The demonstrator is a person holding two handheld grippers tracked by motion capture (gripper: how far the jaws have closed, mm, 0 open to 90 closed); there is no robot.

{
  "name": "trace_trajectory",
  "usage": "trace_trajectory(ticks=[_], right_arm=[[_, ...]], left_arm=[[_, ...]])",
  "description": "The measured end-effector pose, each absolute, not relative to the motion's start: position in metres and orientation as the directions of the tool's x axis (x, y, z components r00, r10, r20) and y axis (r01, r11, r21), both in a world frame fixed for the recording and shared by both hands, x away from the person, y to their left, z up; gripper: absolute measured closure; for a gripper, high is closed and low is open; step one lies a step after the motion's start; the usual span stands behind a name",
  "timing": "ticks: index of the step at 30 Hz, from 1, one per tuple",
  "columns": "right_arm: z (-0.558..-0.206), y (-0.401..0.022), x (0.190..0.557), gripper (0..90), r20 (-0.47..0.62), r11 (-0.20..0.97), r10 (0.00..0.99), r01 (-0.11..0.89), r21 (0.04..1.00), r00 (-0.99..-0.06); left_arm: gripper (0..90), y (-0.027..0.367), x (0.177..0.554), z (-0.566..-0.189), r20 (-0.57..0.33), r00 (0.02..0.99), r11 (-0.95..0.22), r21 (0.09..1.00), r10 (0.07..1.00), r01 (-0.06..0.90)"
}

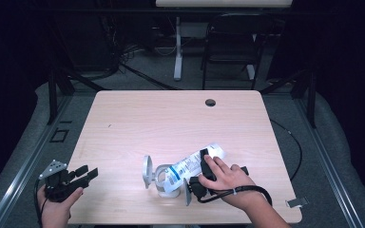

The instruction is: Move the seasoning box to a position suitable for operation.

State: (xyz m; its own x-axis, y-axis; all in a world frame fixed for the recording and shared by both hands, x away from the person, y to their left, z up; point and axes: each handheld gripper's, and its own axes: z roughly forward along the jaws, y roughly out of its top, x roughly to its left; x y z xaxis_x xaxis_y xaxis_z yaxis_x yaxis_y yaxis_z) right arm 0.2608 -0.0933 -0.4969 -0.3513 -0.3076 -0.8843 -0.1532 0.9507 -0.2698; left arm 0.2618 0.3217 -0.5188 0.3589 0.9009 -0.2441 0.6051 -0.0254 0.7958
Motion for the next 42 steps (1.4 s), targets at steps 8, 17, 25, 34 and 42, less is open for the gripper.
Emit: trace_trajectory(ticks=[8,17,25,34,42], right_arm=[[-0.4970,-0.0938,0.2613,47.8,-0.885,0.951,-0.305,-0.161,-0.264,-0.352],[-0.4964,-0.0935,0.2612,47.9,-0.884,0.951,-0.304,-0.159,-0.264,-0.354],[-0.4962,-0.0935,0.2612,47.9,-0.884,0.950,-0.307,-0.161,-0.266,-0.352],[-0.4957,-0.0928,0.2610,48.0,-0.884,0.948,-0.316,-0.161,-0.276,-0.345],[-0.4951,-0.0924,0.2603,48.1,-0.883,0.945,-0.325,-0.159,-0.287,-0.338]], left_arm=[[50.9,0.3218,0.2618,-0.5188,-0.244,0.358,-0.025,0.796,0.901,0.605],[50.9,0.3220,0.2619,-0.5192,-0.245,0.357,-0.024,0.795,0.901,0.606],[50.9,0.3220,0.2620,-0.5193,-0.245,0.357,-0.025,0.795,0.901,0.606],[50.9,0.3220,0.2621,-0.5193,-0.244,0.357,-0.025,0.795,0.901,0.606],[50.8,0.3220,0.2620,-0.5193,-0.245,0.357,-0.024,0.795,0.902,0.606]])
